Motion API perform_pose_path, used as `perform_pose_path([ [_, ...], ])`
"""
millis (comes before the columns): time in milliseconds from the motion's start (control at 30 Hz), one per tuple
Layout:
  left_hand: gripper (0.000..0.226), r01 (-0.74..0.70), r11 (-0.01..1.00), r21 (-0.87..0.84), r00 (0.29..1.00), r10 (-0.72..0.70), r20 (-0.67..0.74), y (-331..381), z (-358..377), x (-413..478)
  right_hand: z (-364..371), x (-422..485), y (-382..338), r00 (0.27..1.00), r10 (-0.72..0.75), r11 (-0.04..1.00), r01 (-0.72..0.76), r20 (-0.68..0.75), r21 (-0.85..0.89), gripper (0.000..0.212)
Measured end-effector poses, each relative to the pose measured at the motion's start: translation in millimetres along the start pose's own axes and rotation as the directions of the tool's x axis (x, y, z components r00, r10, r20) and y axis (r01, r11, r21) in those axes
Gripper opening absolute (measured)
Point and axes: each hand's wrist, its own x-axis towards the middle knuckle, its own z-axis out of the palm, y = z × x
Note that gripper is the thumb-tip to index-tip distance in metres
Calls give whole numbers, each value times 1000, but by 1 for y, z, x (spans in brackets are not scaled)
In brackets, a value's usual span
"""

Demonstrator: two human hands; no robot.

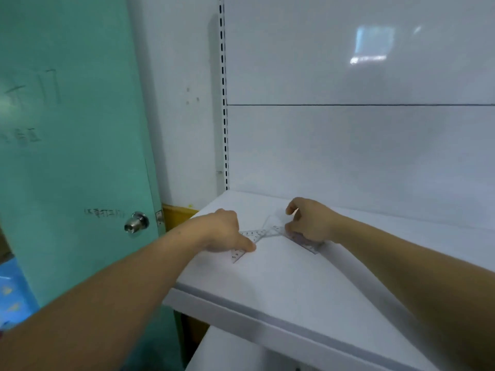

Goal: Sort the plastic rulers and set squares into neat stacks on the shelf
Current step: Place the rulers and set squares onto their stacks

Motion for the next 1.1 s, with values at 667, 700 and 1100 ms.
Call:
perform_pose_path([
  [667,48,-342,939,-41,936,337,-101,-71,32,-94,47,-69,-41,978,65,998,-68,-197,-10,44],
  [700,49,-360,932,-43,929,354,-105,-74,34,-98,47,-69,-41,978,55,998,-60,-201,-15,46],
  [1100,81,-376,926,-35,923,371,-98,-90,17,-105,27,-87,-45,948,-85,992,52,-308,-112,61],
])
